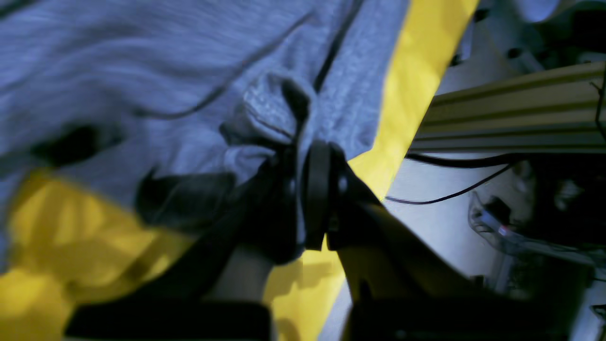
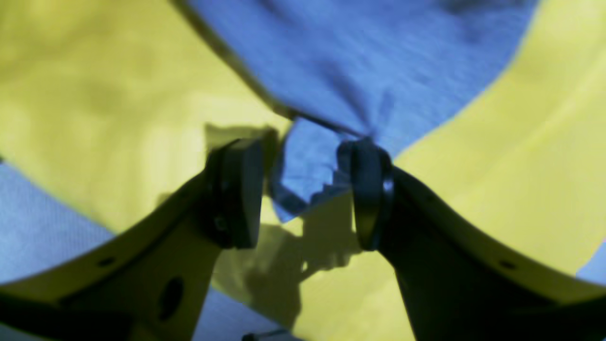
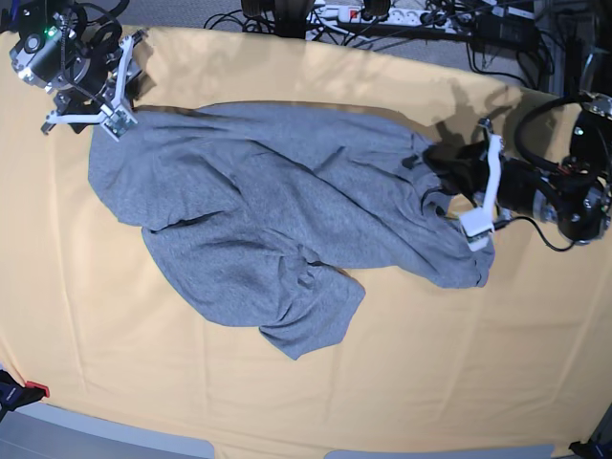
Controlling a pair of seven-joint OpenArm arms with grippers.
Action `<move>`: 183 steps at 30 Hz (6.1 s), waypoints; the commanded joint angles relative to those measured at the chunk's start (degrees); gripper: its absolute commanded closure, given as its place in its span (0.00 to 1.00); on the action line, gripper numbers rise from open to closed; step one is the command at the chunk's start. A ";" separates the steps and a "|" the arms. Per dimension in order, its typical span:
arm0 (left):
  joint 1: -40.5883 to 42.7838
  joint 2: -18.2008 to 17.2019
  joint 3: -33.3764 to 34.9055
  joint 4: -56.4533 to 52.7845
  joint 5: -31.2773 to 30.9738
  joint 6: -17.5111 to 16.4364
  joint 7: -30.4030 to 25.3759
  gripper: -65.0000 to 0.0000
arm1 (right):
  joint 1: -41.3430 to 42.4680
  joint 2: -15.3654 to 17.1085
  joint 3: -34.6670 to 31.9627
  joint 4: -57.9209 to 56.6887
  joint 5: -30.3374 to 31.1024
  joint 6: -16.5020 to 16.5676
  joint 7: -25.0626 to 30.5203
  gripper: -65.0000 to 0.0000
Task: Layout the t-shirt on the table in an organized manner, then fold the t-shirt properly
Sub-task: 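Hold the shirt with both grippers and shake it flatter, then lift the shirt with both grippers and lay it back down spread, then grasp the shirt hem corners with both grippers, then pull the hem corners apart with both grippers to stretch the shirt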
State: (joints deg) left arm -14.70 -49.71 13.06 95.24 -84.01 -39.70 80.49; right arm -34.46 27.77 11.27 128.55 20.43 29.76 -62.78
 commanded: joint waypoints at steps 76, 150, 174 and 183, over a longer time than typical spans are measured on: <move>24.17 -26.62 -9.46 29.35 -0.99 -0.30 -0.49 0.33 | -27.41 5.35 14.21 6.45 6.21 3.56 -5.18 0.35; -24.50 -6.88 -18.01 -52.19 20.02 1.29 -14.32 1.00 | 40.15 2.93 -3.82 -35.30 33.16 7.10 11.06 0.36; -24.48 -8.04 -17.99 -52.19 15.78 2.03 -14.01 1.00 | 50.40 -16.96 -3.85 -59.58 18.14 2.99 14.53 0.36; -24.20 -7.69 -17.99 -52.19 13.79 2.01 -14.03 1.00 | 54.47 -20.37 -3.85 -71.04 32.06 10.24 2.97 0.36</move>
State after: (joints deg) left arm -37.58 -55.90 -4.49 42.33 -68.82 -37.74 67.51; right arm 19.38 7.07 7.55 57.32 53.30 40.16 -58.13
